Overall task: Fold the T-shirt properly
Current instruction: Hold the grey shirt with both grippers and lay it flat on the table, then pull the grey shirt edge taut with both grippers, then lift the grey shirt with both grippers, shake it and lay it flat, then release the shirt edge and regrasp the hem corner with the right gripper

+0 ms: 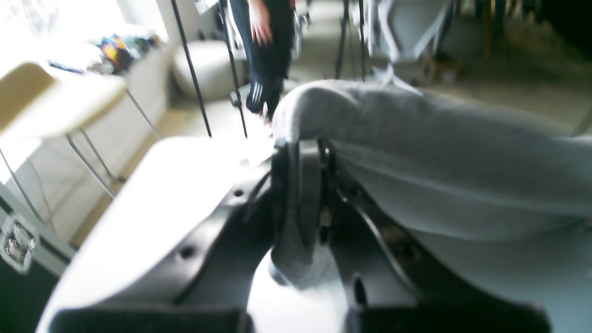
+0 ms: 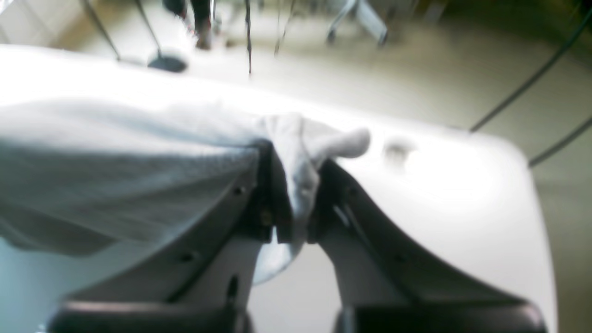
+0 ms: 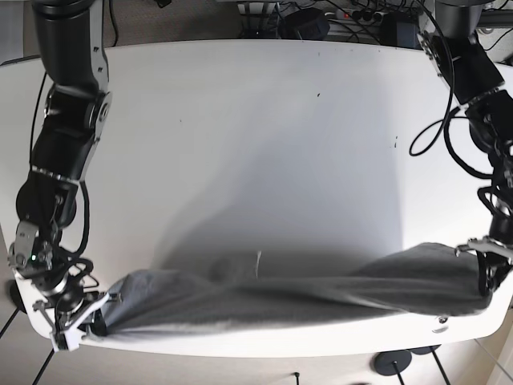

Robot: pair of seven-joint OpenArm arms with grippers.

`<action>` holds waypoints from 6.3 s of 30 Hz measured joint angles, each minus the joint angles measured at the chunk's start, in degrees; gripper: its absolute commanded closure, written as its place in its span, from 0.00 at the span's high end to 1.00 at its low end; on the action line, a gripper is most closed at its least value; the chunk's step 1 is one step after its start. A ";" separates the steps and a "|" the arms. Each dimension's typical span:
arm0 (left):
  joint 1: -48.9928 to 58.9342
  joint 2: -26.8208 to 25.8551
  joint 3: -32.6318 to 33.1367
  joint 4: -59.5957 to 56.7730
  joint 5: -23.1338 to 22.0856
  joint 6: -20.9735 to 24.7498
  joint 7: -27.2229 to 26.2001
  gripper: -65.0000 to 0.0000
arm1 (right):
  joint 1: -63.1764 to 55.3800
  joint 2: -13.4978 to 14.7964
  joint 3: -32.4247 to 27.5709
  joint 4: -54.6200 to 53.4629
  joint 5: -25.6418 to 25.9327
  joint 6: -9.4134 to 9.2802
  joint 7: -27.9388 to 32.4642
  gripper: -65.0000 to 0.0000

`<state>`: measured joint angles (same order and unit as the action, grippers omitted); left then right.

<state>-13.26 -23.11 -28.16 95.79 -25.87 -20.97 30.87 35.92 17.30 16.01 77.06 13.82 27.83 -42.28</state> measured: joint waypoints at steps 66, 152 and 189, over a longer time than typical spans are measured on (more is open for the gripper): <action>36.79 15.26 -20.50 11.91 7.02 -18.69 -0.07 0.00 | -53.48 -7.28 17.66 23.65 27.52 5.99 -12.85 0.87; 14.49 8.90 -7.02 5.09 17.55 -19.74 4.28 0.00 | -35.17 3.17 16.52 18.93 29.92 -0.26 -24.00 0.03; 15.96 5.11 -11.26 -9.49 20.70 -18.97 3.76 0.48 | -44.52 -3.82 20.76 20.85 34.25 -2.97 -20.90 0.83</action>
<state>2.70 -18.00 -39.42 86.30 -5.17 -39.94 34.63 -8.60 13.47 36.77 97.91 48.07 24.86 -63.18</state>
